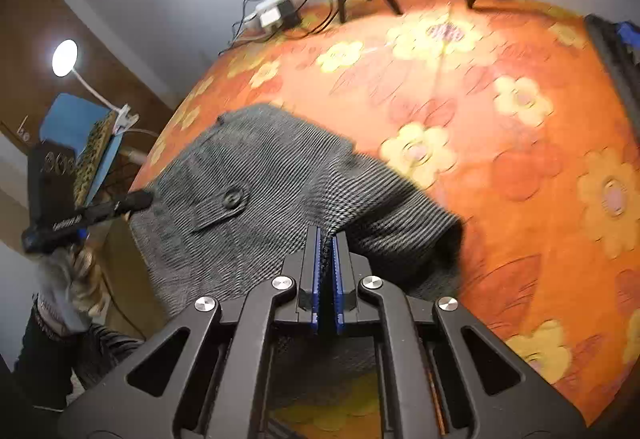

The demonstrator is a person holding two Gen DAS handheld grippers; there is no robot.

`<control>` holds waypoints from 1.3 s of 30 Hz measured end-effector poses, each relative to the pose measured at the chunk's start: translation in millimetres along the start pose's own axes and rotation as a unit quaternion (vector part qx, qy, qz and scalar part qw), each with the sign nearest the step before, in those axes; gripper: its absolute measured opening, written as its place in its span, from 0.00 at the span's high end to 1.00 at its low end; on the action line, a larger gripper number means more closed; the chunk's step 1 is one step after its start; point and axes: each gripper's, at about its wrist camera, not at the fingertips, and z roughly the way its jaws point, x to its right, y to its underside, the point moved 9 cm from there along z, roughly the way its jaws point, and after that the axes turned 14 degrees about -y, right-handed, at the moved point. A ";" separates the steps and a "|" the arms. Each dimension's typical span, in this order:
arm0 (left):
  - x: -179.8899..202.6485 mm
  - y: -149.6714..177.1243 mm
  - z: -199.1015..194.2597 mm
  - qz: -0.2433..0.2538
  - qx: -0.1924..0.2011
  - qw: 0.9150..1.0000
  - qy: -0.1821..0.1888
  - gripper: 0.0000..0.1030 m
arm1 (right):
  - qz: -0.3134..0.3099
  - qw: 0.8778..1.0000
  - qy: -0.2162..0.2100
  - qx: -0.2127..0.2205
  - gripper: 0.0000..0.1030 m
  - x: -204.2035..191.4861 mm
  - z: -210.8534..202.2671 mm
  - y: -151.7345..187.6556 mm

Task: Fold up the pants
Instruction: 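Lower the hem end onto the waistband and open both tools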

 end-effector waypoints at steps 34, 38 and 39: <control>-23.3 46.2 -1.8 0.055 -0.015 0.992 -0.114 0.88 | 0.189 0.980 -0.055 0.002 0.56 73.6 11.0 3.4; -5.5 29.2 -35.3 0.078 0.044 0.987 -0.132 0.88 | 0.216 0.972 -0.089 -0.008 0.56 67.7 21.7 9.2; 3.0 27.8 -38.4 0.088 0.051 0.987 -0.126 0.88 | 0.212 0.973 -0.087 -0.006 0.57 67.0 22.0 7.6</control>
